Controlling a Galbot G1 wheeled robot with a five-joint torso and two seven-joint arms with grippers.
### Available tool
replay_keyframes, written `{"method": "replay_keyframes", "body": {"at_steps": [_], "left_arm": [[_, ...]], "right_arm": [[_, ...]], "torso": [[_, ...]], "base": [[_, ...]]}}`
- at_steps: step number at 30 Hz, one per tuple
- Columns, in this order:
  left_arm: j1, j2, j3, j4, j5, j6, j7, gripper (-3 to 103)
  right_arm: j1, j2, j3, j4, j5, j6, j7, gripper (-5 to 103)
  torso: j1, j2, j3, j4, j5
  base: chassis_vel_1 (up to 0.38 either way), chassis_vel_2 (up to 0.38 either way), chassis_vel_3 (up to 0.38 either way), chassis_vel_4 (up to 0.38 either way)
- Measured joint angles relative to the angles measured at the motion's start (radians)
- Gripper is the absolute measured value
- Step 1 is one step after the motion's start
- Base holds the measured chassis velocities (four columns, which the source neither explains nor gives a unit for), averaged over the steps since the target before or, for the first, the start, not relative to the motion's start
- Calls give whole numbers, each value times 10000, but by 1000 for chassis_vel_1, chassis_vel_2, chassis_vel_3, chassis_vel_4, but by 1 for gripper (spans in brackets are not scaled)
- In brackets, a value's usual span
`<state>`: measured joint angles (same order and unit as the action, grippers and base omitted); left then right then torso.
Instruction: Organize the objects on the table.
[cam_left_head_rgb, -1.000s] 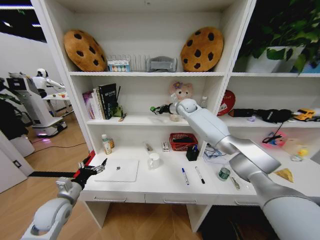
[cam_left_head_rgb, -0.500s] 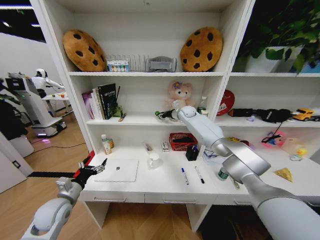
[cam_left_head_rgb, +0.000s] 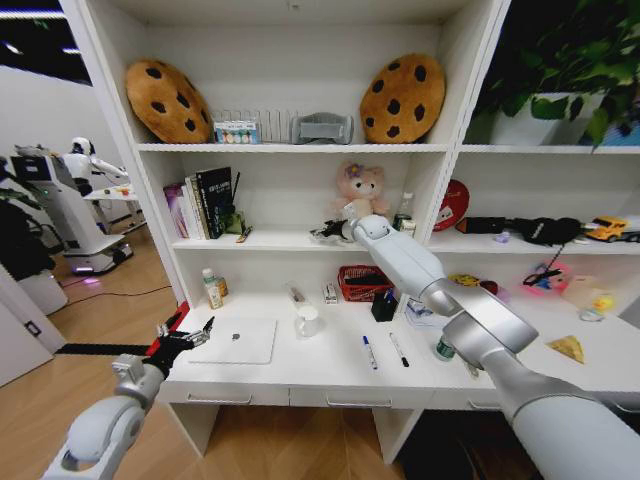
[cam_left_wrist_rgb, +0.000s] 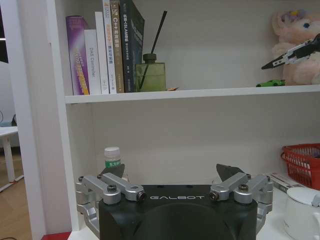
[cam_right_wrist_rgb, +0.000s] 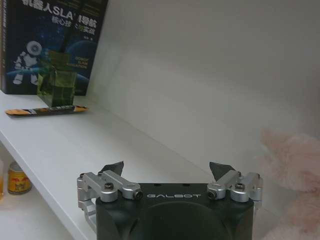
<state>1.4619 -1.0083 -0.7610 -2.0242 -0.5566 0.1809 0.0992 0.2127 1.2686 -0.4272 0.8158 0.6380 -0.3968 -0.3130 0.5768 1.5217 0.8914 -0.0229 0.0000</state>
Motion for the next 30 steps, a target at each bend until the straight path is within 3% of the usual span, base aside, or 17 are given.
{"method": "replay_keyframes", "body": {"at_steps": [1,2,5,6,8,10,11,13,14,15,16,19,20,23,30], "left_arm": [[0,0,0,-1,0,0,0,100],[0,0,0,-1,0,0,0,100],[0,0,-2,0,0,0,-9,100],[0,0,-2,0,0,0,-9,100],[0,0,0,-1,0,0,1,100],[0,0,0,0,0,0,-6,100],[0,0,0,0,0,0,-6,100],[0,0,0,0,0,0,-2,100],[0,0,0,0,0,0,-2,100],[0,0,0,0,0,0,0,100],[0,0,0,0,0,0,0,100],[0,0,0,0,0,0,-2,100],[0,0,0,0,0,0,-2,100],[0,0,0,-1,0,0,-3,100],[0,0,0,0,0,0,-2,100]], "right_arm": [[-210,-417,-37,1211,447,-473,576,99],[-210,-417,-37,1211,447,-473,576,99],[-1332,-1917,90,4424,1217,-1696,3130,100],[-1332,-1917,90,4424,1217,-1696,3130,100],[-1958,-2549,249,5932,1826,-2346,4685,100],[-2594,-3032,567,7286,2241,-2685,5740,100],[-2594,-3032,567,7286,2241,-2685,5740,100],[-3169,-3322,908,8405,2510,-2855,6588,100],[-3169,-3322,908,8405,2510,-2855,6588,100],[-3485,-3439,1029,9044,2807,-2915,7291,100],[-3485,-3439,1029,9044,2807,-2915,7291,100],[-4646,-3735,1544,10616,4113,-3021,9258,100],[-4646,-3735,1544,10616,4113,-3021,9258,100],[-6499,-4076,2673,11556,4769,-3031,10071,100],[-9540,-4404,4946,12478,4048,-2338,9941,100]], "torso": [[0,0,-1,2,-2],[0,0,-1,2,-2],[0,1,-1,-4,2],[0,1,-1,-4,2],[-1,1,-1,-5,2],[-1,1,-1,-9,6],[-1,1,-1,-9,6],[-2,2,-2,-4,0],[-2,2,-2,-4,0],[-1,1,-2,1,2],[-1,1,-2,1,2],[-1,1,-1,3,1],[-1,1,-1,3,1],[-2,1,-1,0,3],[-2,2,-1,-5,1]], "base": [[0,0,0,0],[0,0,0,0],[0,0,0,0],[0,0,0,0],[0,0,0,0],[0,0,0,0],[0,0,0,0],[0,0,0,0],[0,0,0,0],[0,0,0,0],[0,0,0,0],[0,0,0,0],[0,0,0,0],[0,0,0,0],[0,0,0,0]]}}
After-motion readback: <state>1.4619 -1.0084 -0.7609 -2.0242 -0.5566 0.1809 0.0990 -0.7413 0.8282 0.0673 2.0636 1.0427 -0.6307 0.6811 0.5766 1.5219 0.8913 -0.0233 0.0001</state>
